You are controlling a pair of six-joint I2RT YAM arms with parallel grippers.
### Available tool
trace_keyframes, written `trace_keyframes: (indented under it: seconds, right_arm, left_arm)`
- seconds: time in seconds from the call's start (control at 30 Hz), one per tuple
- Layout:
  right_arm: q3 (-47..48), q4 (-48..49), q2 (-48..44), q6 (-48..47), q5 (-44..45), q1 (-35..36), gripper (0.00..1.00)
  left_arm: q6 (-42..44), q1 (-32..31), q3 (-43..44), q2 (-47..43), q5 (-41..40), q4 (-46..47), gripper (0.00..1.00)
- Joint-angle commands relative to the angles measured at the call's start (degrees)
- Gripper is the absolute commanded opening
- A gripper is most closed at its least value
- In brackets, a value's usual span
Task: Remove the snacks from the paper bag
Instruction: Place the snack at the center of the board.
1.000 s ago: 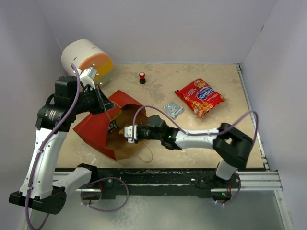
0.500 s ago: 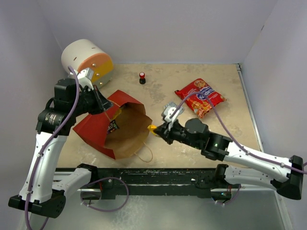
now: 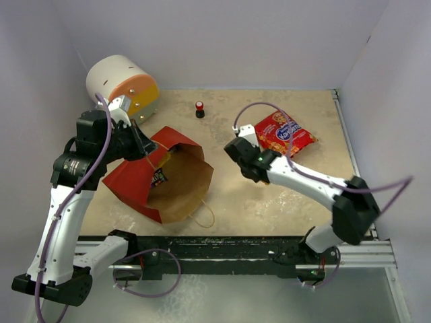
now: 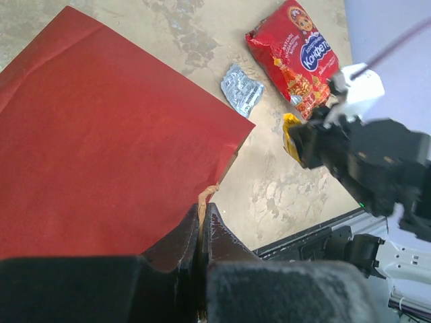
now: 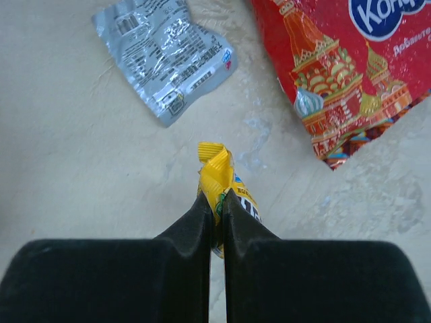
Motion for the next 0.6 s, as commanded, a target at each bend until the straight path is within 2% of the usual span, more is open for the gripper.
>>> trace_keyframes:
  seconds: [0.0, 0.23, 0.43, 0.5, 0.57]
  right_arm:
    - [8.8, -5.9, 8.7, -5.6, 8.3, -1.3, 0.0]
    - [12.5, -5.2, 18.7, -11.0, 12.5, -4.4, 0.0]
    - [14.8, -1.6, 24.1, -13.1, 7.0, -5.2, 0.07]
    - [16.6, -1.9, 25.2, -13.3, 4.1, -5.2, 0.21]
    - [18.6, -3.2, 24.7, -12.9, 3.1, -5.2, 0.51]
  left_arm:
    - [0.4, -0.1, 1.1, -0.5, -0.5, 1.9, 0.0]
    - [0.9, -0.1, 1.7, -1.3, -1.4, 0.6, 0.0]
    - [1.1, -0.1, 3.1, -0.9, -1.0, -0.5, 0.0]
    - [0.9, -0.1, 3.0, -1.0, -0.7, -0.5, 0.0]
    - [0.7, -0.1, 2.9, -1.0, -0.7, -0.7, 0.0]
